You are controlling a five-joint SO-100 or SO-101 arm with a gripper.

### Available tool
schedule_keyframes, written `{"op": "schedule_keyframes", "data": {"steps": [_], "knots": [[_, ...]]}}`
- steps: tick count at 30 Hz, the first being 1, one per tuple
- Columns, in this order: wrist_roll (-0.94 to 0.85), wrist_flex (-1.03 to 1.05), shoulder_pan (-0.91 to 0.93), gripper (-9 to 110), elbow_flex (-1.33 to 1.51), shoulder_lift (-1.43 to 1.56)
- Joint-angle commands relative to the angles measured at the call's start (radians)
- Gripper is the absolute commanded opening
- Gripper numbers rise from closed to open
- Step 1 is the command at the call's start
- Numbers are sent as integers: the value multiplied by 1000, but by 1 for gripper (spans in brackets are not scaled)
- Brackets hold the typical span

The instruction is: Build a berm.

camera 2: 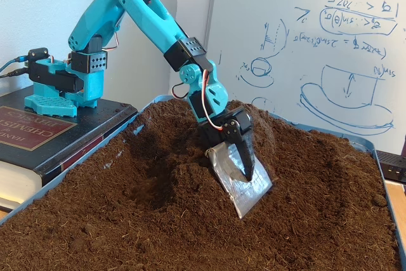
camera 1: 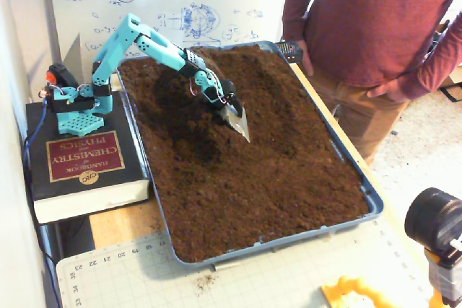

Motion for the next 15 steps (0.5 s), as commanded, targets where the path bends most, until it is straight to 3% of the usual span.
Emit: {"op": "schedule_keyframes", "data": {"steps": [1,15], "knots": [[-14,18,-5,0,-8,103],[2,20,-5,1,9,442]]}}
